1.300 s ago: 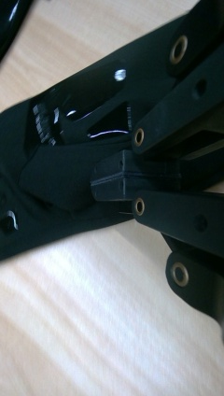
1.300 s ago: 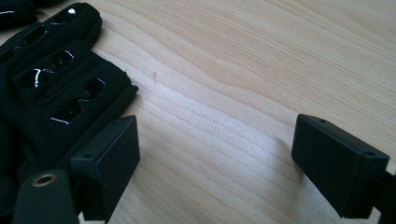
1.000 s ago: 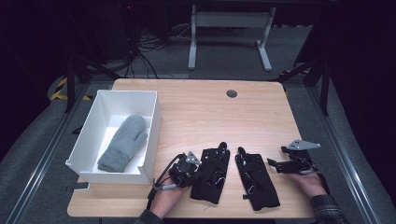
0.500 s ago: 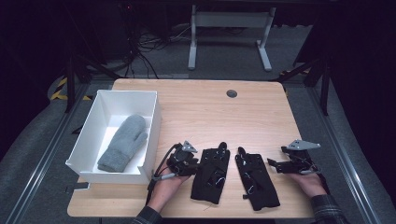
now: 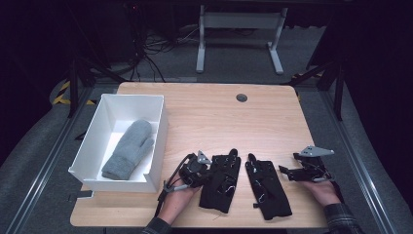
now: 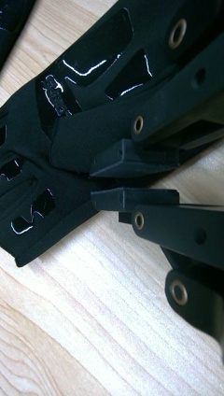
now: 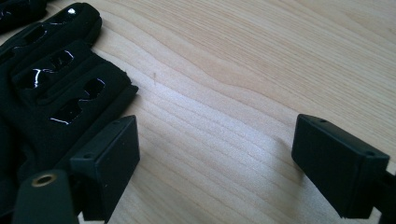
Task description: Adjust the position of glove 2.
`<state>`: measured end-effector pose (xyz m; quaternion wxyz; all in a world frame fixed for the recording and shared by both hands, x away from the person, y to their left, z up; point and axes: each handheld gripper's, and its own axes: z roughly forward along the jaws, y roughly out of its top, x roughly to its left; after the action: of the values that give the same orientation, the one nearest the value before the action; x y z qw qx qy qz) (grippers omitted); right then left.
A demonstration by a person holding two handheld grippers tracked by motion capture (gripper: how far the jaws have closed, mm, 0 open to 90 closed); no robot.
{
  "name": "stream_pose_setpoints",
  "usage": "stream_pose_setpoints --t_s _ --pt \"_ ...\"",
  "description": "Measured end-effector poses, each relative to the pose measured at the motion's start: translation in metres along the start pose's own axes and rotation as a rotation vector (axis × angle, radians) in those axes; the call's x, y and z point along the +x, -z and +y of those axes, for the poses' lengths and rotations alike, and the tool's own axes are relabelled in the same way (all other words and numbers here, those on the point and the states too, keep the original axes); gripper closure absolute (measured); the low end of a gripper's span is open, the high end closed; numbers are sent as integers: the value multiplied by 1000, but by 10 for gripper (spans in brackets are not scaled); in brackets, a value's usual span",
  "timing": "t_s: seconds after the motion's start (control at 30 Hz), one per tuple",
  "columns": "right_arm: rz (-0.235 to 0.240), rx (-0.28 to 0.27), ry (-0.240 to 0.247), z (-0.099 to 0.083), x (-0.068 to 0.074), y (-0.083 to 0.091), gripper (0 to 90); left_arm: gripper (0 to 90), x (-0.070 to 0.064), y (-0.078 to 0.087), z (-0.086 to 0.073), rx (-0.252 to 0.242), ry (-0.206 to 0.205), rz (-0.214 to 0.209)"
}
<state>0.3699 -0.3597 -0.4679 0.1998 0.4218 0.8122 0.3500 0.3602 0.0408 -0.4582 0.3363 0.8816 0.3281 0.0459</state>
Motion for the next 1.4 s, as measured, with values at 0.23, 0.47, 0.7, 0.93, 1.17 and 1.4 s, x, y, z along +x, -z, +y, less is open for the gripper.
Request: stream_pose_setpoints --t_s 0.23,0.47,0.7,0.93,1.17,1.4 --pt "16 23 15 2 0 5 279 877 7 1 -2 -27 59 -52" --pt "169 19 54 3 11 27 806 878 12 11 -1 -77 102 -124" --pt "265 95 150 -6 32 34 900 878 11 15 0 -91 104 -128" --pt "331 129 201 -7 44 31 900 879 12 16 0 -102 106 -133" --pt "385 108 220 1 58 28 900 880 11 21 3 -125 107 -151" --pt "421 113 246 8 70 20 900 881 11 27 8 -169 120 -178"
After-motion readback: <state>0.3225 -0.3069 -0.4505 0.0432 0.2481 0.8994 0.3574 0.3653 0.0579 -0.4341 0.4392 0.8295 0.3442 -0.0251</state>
